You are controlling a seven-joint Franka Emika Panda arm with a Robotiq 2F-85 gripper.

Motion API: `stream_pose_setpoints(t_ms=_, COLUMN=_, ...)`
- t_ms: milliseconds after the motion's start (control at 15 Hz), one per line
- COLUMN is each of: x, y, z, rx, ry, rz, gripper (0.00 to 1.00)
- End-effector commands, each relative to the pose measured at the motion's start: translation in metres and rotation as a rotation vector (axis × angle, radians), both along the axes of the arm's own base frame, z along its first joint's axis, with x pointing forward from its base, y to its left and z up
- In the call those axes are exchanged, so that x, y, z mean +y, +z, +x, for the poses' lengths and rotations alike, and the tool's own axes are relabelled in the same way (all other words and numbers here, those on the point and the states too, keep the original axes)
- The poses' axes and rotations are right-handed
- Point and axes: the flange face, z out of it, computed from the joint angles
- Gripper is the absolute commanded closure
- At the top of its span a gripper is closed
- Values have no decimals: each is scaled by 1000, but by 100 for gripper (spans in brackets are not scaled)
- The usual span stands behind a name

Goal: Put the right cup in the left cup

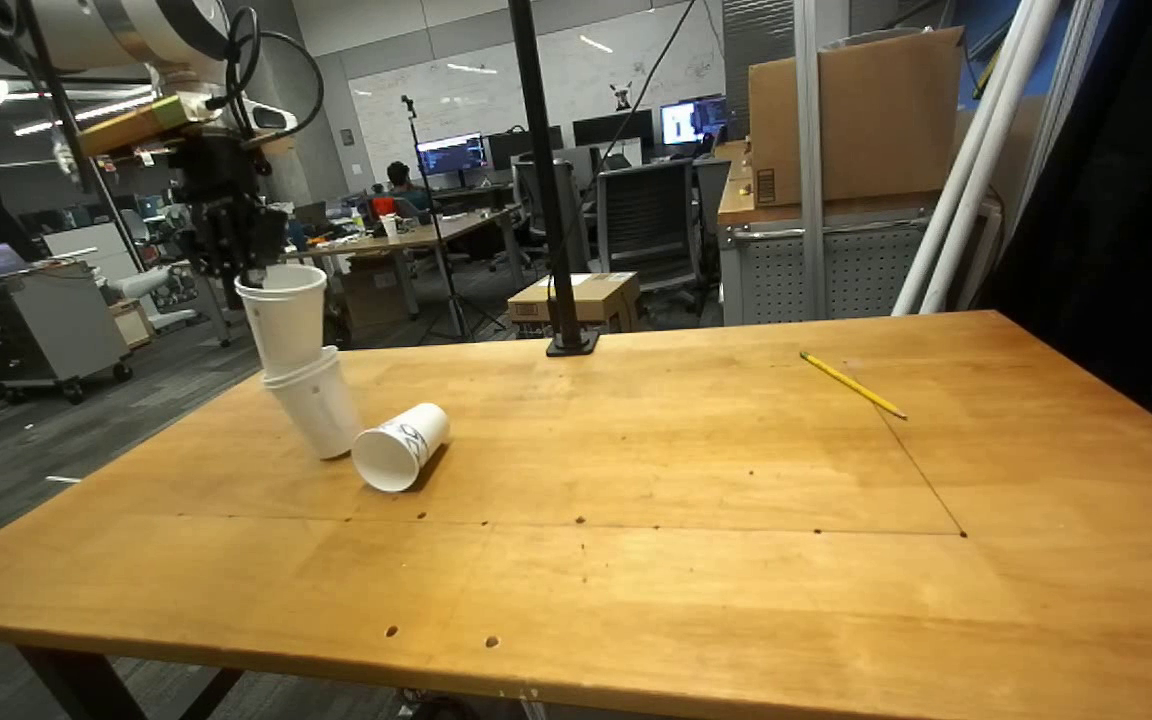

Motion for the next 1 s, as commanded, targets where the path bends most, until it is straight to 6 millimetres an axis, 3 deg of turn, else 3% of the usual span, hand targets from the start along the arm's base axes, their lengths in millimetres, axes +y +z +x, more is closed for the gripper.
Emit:
stream_pose_setpoints(t_ms=0, x=2, y=4, z=6, rx=27, ry=-37, rz=9, gripper=49)
stream_pose_setpoints(t_ms=400, x=-4, y=2, z=10, rx=33, ry=-56, rz=8, gripper=1)
stream_pose_setpoints(t_ms=733, x=-17, y=17, z=14, rx=-28, ry=-75, rz=18, gripper=0)
stream_pose_setpoints(t_ms=867, x=-29, y=36, z=19, rx=-112, ry=-90, rz=57, gripper=0)
stream_pose_setpoints(t_ms=933, x=-20, y=11, z=19, rx=-39, ry=-67, rz=20, gripper=1)
